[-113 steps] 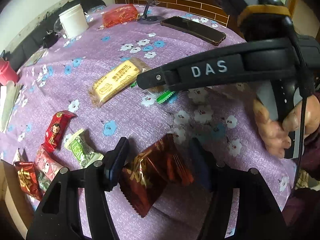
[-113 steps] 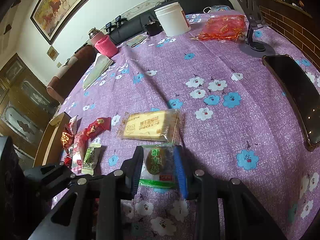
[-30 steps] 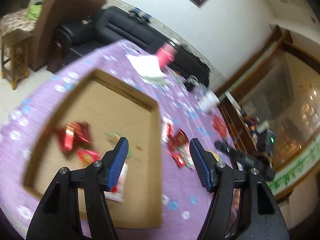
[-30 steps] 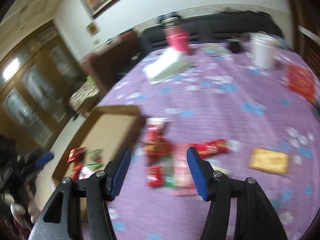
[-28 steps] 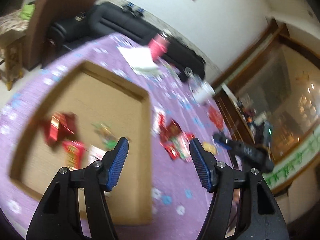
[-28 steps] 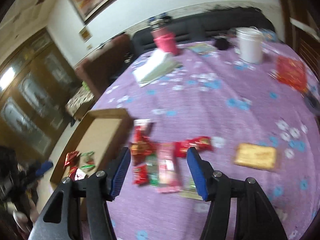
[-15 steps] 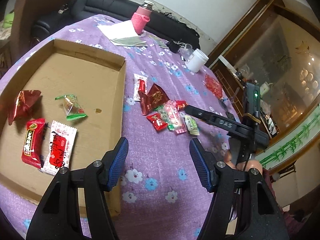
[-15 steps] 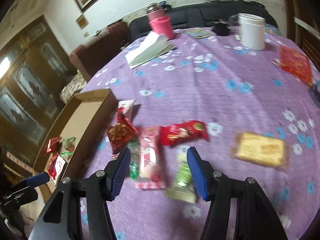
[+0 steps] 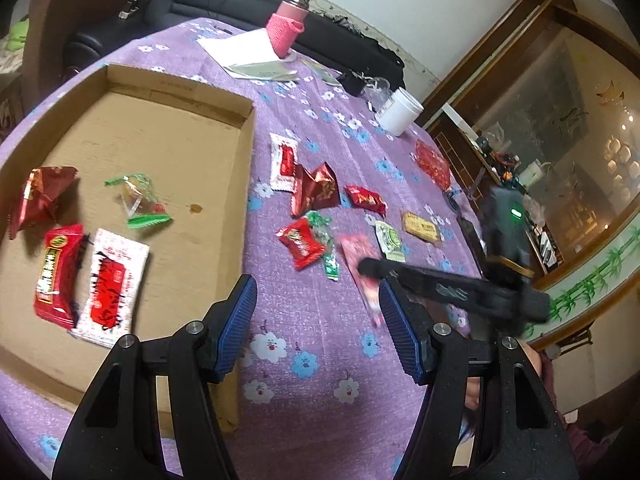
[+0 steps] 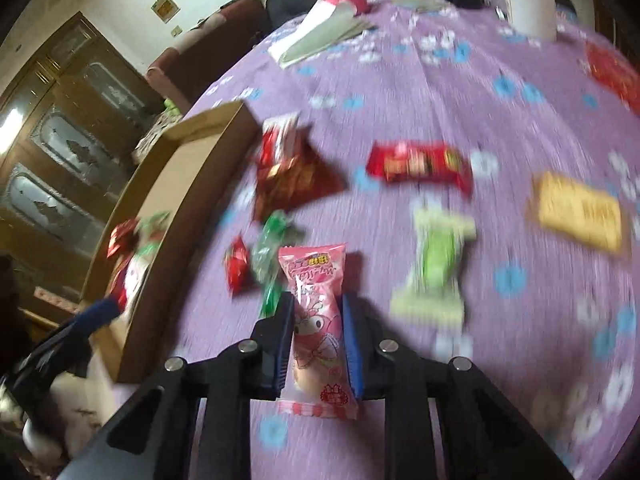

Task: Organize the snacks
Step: 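Grasp pink cartoon packet with left gripper while right grasps green-white candy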

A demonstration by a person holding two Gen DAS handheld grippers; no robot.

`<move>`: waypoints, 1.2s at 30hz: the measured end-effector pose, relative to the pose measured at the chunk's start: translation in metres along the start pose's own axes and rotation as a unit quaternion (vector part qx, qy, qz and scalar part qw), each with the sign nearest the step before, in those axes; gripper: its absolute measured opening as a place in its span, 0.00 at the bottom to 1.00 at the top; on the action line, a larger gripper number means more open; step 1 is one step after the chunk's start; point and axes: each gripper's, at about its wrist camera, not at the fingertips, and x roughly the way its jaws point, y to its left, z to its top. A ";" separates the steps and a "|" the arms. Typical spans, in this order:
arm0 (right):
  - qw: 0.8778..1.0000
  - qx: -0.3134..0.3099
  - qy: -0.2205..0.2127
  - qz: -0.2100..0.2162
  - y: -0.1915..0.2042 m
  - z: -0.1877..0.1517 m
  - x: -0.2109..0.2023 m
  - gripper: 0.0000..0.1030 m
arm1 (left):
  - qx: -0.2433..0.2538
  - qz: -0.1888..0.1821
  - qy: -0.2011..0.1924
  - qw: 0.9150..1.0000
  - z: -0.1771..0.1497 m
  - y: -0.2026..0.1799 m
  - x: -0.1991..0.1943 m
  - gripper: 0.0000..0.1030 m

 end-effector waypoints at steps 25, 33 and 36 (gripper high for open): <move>0.986 -0.021 -0.092 -0.136 -0.051 0.012 -0.024 0.22 | 0.099 0.012 0.077 0.992 -0.012 -0.082 0.085 0.62; 0.990 0.044 -0.110 -0.078 -0.086 0.009 -0.039 0.23 | 0.175 0.075 0.086 0.978 -0.013 -0.099 0.131 0.51; 0.990 0.043 -0.113 -0.077 -0.086 0.009 -0.039 0.23 | 0.209 0.086 0.073 0.971 -0.019 -0.103 0.136 0.27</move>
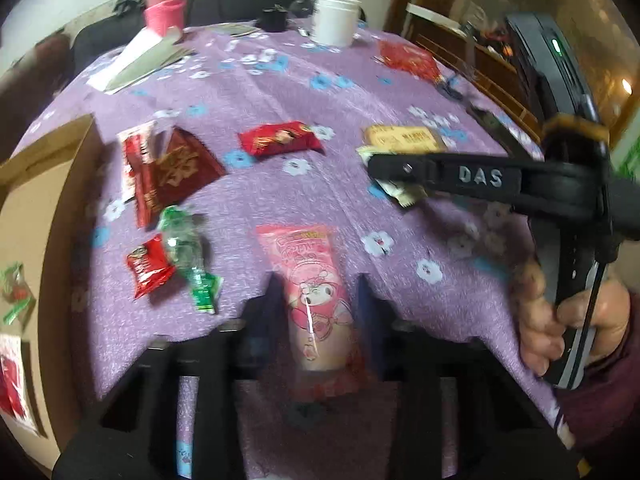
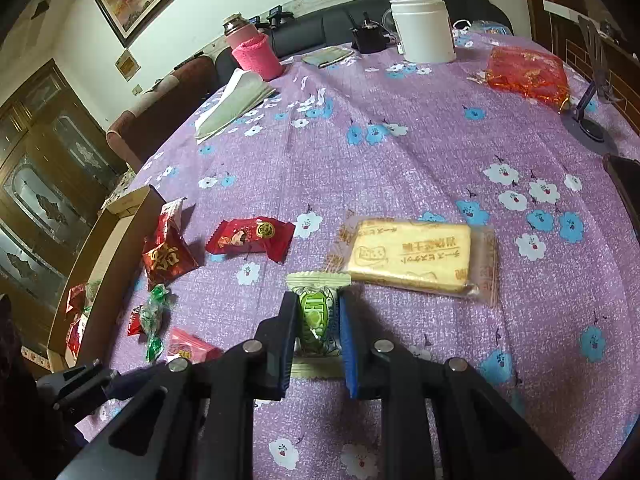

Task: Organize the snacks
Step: 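Grasp pink cartoon packet with left gripper while right grasps green-white candy, then carry both held snacks into the cardboard box and open both grippers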

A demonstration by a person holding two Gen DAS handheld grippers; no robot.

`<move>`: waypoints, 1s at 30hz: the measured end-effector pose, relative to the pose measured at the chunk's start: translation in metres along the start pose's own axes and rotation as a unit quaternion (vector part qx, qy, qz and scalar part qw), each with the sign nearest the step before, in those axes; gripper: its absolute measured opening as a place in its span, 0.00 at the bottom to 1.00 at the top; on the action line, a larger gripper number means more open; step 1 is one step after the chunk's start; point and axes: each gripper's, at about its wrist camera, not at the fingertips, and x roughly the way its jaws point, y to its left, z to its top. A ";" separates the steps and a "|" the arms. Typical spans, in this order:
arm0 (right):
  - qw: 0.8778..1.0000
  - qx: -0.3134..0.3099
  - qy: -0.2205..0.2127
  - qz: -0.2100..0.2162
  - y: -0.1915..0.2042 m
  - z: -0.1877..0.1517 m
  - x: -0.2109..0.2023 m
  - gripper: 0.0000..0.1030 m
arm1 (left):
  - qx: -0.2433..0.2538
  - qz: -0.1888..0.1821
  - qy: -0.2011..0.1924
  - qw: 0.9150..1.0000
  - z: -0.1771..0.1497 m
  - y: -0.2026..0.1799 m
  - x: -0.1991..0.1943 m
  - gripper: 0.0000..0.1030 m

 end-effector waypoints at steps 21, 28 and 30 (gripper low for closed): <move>0.998 -0.043 -0.048 -0.010 0.043 -0.015 -0.027 0.22 | -0.110 -0.108 -0.051 0.987 -0.020 0.065 -0.066 0.36; 0.998 -0.044 -0.043 -0.024 0.042 -0.023 -0.036 0.22 | -0.008 -0.066 -0.020 0.998 -0.002 0.011 -0.025 0.51; 0.998 -0.045 -0.042 -0.026 0.041 -0.024 -0.040 0.22 | 0.035 0.006 0.007 0.999 -0.001 -0.001 -0.005 0.47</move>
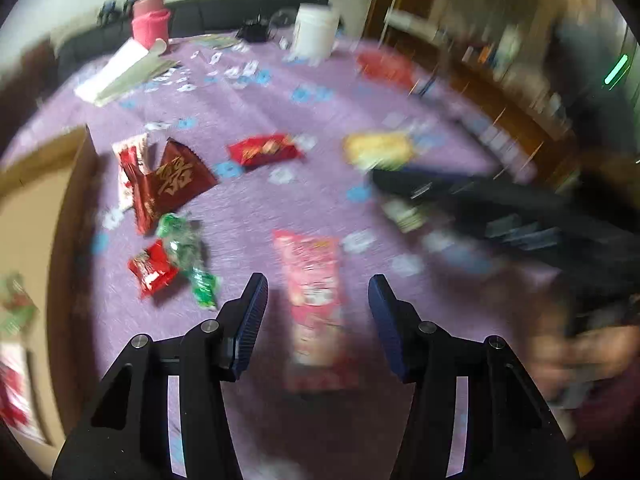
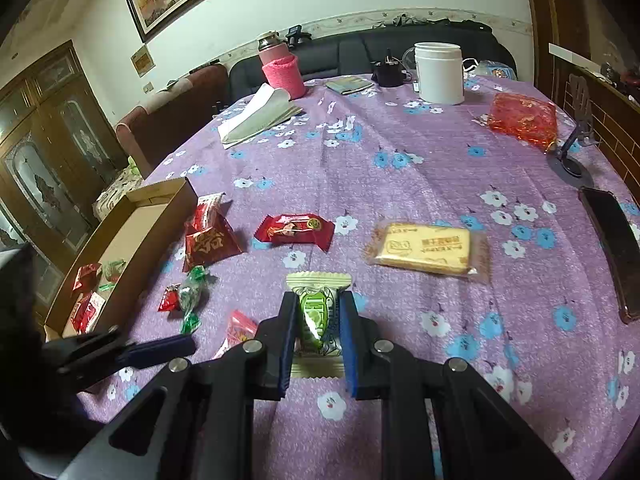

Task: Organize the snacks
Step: 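Carry both held snacks into the cardboard box and open both grippers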

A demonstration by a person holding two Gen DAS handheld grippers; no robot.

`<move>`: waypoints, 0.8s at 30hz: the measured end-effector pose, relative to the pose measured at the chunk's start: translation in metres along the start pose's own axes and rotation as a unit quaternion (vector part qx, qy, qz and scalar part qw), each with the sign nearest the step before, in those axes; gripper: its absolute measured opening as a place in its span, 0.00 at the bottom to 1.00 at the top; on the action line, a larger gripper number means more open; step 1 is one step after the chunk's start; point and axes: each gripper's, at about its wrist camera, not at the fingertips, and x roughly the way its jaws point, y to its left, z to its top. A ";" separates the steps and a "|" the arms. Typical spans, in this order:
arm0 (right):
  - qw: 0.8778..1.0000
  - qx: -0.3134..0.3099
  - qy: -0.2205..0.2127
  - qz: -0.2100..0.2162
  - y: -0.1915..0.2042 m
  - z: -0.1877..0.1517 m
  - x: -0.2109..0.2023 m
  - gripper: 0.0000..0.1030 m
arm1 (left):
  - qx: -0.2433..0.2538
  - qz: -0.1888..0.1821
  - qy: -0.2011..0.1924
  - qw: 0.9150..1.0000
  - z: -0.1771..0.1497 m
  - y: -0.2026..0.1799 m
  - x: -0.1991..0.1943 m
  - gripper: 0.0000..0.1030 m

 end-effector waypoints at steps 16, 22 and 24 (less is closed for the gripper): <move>0.998 -0.019 0.006 0.054 0.036 0.005 -0.006 0.22 | -0.192 -0.075 -0.095 0.974 -0.040 0.107 -0.095 0.22; 0.994 -0.062 0.020 0.087 0.090 0.010 0.007 0.22 | -0.273 -0.047 -0.118 0.953 -0.062 0.169 -0.118 0.22; 0.992 -0.077 0.026 0.099 0.111 0.013 0.014 0.22 | -0.304 -0.058 -0.109 0.945 -0.067 0.192 -0.114 0.22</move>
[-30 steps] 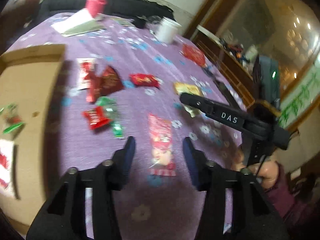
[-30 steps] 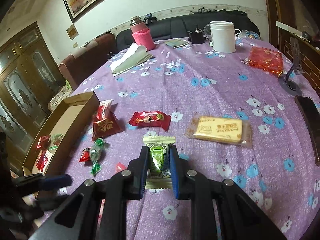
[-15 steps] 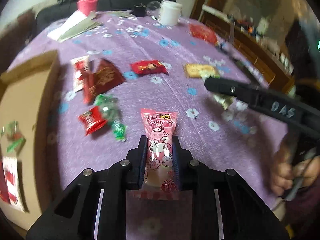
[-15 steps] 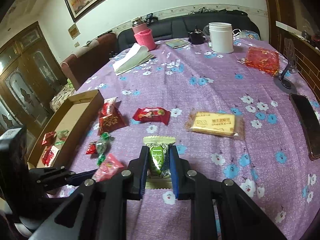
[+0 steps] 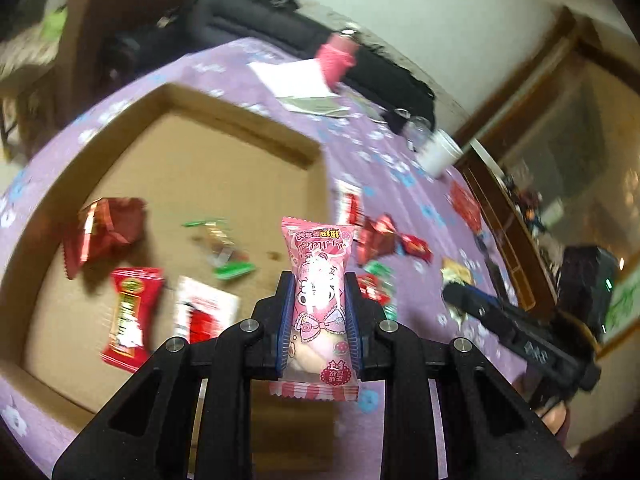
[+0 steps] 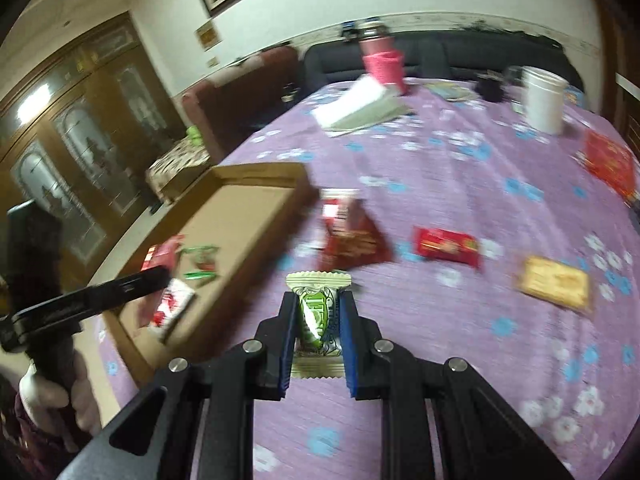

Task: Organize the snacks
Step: 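Carry both held snacks into the cardboard box and open both grippers, then withdraw both open tools from the box back over the table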

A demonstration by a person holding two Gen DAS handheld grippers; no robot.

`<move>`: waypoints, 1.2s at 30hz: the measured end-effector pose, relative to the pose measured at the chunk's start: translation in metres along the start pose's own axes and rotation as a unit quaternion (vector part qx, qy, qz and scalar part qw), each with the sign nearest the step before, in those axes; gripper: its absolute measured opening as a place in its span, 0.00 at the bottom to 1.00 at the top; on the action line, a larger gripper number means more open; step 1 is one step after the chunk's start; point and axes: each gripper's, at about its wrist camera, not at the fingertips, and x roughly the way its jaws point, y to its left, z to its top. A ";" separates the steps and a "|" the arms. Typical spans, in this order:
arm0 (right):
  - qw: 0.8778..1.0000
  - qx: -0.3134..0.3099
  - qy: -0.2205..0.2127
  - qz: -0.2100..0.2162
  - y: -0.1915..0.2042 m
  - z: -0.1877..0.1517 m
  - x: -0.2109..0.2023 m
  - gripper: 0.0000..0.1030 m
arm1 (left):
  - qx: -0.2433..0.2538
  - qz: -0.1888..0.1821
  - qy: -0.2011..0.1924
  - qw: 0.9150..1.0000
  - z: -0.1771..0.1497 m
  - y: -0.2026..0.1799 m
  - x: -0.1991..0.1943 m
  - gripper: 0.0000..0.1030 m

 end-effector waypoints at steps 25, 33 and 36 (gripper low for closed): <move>0.998 -0.065 0.011 0.001 0.079 0.037 0.074 0.43 | -0.097 -0.034 -0.043 0.994 0.027 0.055 -0.031 0.53; 0.998 -0.012 -0.016 -0.062 0.000 0.018 0.024 0.51 | -0.072 -0.038 -0.024 0.996 0.010 0.016 -0.029 0.53; 0.996 0.024 -0.014 -0.085 -0.040 0.004 0.007 0.52 | -0.037 -0.011 -0.036 0.999 0.002 -0.006 -0.031 0.53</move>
